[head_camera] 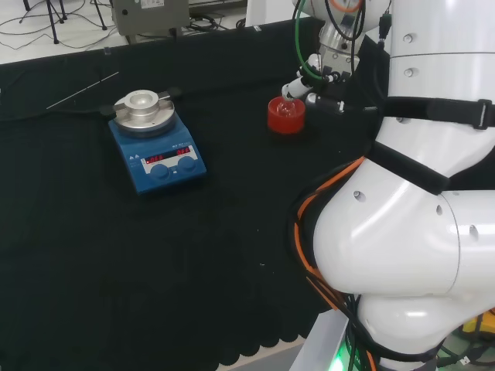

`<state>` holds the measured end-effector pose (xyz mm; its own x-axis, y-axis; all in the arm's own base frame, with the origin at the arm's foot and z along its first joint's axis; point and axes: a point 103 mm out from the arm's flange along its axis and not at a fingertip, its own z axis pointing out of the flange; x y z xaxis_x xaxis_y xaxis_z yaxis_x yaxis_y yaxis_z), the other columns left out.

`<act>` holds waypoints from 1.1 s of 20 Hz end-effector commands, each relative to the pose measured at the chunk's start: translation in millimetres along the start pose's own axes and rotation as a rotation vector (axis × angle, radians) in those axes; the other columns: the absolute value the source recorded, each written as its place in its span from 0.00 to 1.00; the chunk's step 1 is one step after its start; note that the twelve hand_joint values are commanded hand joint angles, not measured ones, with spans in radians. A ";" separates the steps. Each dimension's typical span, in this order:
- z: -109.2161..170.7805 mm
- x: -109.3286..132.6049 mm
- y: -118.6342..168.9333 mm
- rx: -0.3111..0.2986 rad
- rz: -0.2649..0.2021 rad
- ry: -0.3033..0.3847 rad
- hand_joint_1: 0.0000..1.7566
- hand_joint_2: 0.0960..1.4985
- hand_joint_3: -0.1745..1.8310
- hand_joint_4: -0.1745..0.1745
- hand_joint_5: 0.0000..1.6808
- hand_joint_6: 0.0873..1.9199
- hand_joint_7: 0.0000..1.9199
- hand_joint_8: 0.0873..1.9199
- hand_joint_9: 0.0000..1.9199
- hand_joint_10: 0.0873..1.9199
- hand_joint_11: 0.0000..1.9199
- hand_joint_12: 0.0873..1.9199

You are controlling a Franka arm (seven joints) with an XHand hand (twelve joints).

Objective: Pick up the round-bottom flask.

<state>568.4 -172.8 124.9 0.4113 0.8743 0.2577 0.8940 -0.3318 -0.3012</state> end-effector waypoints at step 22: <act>21.4 10.8 10.0 -0.060 -0.014 -0.071 0.45 0.45 0.36 0.31 0.32 0.00 0.07 0.31 0.17 0.35 0.00 0.66</act>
<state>578.3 -155.1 105.8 0.3808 0.9036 0.1961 0.9120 -0.3320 -0.2410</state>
